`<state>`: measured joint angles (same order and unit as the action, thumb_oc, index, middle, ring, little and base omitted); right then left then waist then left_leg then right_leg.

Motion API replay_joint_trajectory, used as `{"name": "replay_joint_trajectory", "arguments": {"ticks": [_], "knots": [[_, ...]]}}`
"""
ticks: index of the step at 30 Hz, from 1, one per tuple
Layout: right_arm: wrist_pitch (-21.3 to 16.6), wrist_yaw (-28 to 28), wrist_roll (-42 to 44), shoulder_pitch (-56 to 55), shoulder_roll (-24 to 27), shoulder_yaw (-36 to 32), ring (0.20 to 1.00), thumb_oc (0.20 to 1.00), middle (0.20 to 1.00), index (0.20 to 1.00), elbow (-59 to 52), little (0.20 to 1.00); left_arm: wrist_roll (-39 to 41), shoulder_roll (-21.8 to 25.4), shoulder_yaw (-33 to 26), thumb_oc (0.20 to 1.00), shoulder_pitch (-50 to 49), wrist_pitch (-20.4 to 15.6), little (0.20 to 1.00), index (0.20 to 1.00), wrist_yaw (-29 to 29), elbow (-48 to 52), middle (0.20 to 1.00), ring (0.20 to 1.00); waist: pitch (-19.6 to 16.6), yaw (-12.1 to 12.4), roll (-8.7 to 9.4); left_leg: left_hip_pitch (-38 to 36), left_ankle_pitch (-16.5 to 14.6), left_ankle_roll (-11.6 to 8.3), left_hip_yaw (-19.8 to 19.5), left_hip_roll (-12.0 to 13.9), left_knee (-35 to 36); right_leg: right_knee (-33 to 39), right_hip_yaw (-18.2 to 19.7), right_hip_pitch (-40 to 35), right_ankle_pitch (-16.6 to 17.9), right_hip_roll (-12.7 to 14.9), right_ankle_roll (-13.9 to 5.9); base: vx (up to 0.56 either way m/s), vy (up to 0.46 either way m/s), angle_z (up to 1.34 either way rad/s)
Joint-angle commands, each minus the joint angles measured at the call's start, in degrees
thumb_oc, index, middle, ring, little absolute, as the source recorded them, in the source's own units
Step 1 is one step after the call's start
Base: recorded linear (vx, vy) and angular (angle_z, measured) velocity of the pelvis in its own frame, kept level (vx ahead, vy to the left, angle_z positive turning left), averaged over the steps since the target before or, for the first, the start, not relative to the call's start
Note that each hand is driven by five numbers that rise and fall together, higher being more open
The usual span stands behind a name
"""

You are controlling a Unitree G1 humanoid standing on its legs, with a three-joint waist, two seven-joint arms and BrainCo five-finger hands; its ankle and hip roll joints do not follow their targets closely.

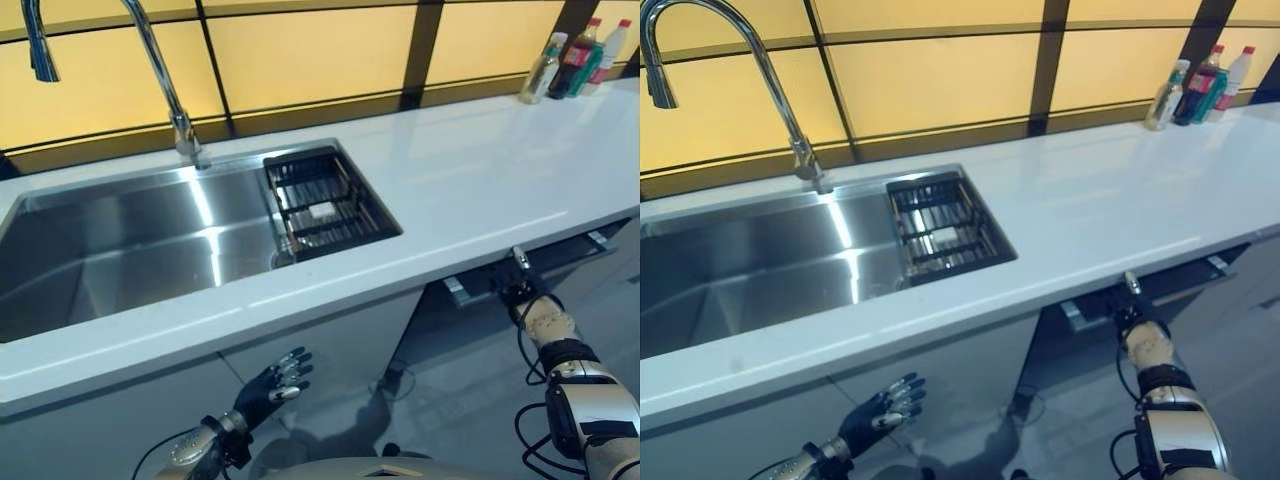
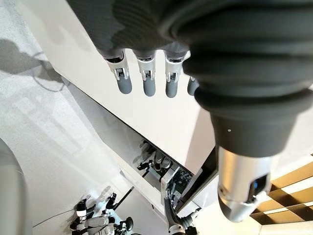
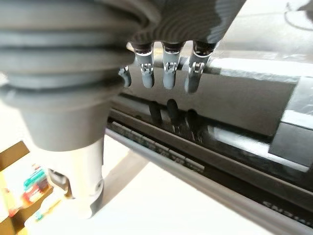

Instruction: Pick up plates and place into dishwasher.

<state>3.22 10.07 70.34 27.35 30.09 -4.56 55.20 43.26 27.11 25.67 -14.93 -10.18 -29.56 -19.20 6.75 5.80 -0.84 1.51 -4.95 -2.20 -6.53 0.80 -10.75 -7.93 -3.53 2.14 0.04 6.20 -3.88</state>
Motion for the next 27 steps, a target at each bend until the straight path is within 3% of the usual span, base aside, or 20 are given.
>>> {"name": "replay_joint_trajectory", "arguments": {"ticks": [1,7,10,12,16,21,25,27], "knots": [[-8.67,0.59,-4.10,2.66,2.70,-0.55,1.000,1.000,1.000,1.000,-10.04,1.000,-0.36,0.85,-2.83,1.000,1.17,-2.90,1.000,1.000,0.35,5.98,1.000,1.000,-0.76,1.05,2.27,1.41,-1.41,0.36,3.16,1.43,-0.82,0.39,-0.25,-3.93,-2.78,1.29,-2.30,-0.05,0.012,0.01],[-21.94,12.39,-12.51,-4.74,0.31,-5.25,1.000,1.000,1.000,1.000,-22.53,1.000,-1.21,0.32,-3.25,1.000,0.96,-3.73,1.000,1.000,0.28,6.77,1.000,1.000,-1.58,-1.90,1.68,0.15,0.47,0.43,8.02,2.74,3.05,0.45,-2.81,-3.72,-3.09,1.29,-2.36,-0.04,0.029,0.17],[-29.00,20.40,-26.38,-10.76,-1.72,-7.03,1.000,1.000,1.000,1.000,-31.93,1.000,-1.64,-0.55,-3.36,1.000,0.46,-5.30,1.000,1.000,0.88,7.10,1.000,1.000,-1.87,-3.72,1.12,-0.34,0.53,0.80,8.98,2.72,3.77,0.66,-2.42,-3.34,-3.00,1.37,-2.47,-0.05,0.060,0.30],[-31.05,25.36,-31.56,-13.77,-2.45,-8.05,1.000,1.000,1.000,1.000,-35.31,1.000,-1.62,-0.79,-3.60,1.000,0.41,-5.43,1.000,1.000,1.91,7.78,1.000,1.000,-2.14,-4.49,0.87,-0.54,0.42,1.05,9.31,2.50,3.94,0.82,-1.94,-3.06,-2.81,1.36,-2.68,-0.05,0.046,-0.01],[-33.13,31.15,-36.20,-17.34,-2.86,-11.45,1.000,1.000,1.000,1.000,-36.80,1.000,-1.58,-0.49,-4.51,1.000,0.24,-6.00,1.000,1.000,2.63,8.34,1.000,1.000,-2.54,-5.74,0.44,-0.90,0.21,1.31,9.95,2.27,4.15,1.08,-1.04,-2.77,-2.57,1.11,-2.82,-0.05,0.037,-0.10],[-33.00,38.78,-41.96,-18.68,-2.99,-12.65,1.000,1.000,1.000,1.000,-41.48,1.000,-0.75,0.18,-5.11,1.000,0.64,-5.27,1.000,1.000,2.68,10.19,1.000,1.000,-2.65,-6.41,-0.04,-1.15,0.47,1.30,10.47,2.16,4.84,2.12,-1.04,-2.69,-1.90,0.97,-2.85,-0.07,0.023,-0.13],[-32.54,35.89,-44.06,-19.68,-4.34,-9.74,1.000,1.000,1.000,1.000,-48.44,1.000,-2.62,0.62,-4.53,1.000,0.69,-2.67,1.000,1.000,-2.60,13.46,1.000,1.000,-2.64,-7.05,-0.55,-1.01,0.67,1.34,10.64,2.12,4.86,2.01,-0.75,-2.31,-1.91,0.67,-2.67,-0.07,0.016,-0.05],[-33.34,32.60,-45.04,-20.99,-5.56,-6.42,1.000,1.000,1.000,1.000,-52.86,1.000,-3.45,1.51,-2.94,1.000,0.84,-3.25,1.000,1.000,-5.36,15.57,1.000,1.000,-2.56,-8.02,-0.92,-1.10,0.87,1.28,11.09,2.30,4.84,1.71,-0.45,-2.03,-2.01,0.54,-2.75,-0.07,0.020,-0.01]]}}
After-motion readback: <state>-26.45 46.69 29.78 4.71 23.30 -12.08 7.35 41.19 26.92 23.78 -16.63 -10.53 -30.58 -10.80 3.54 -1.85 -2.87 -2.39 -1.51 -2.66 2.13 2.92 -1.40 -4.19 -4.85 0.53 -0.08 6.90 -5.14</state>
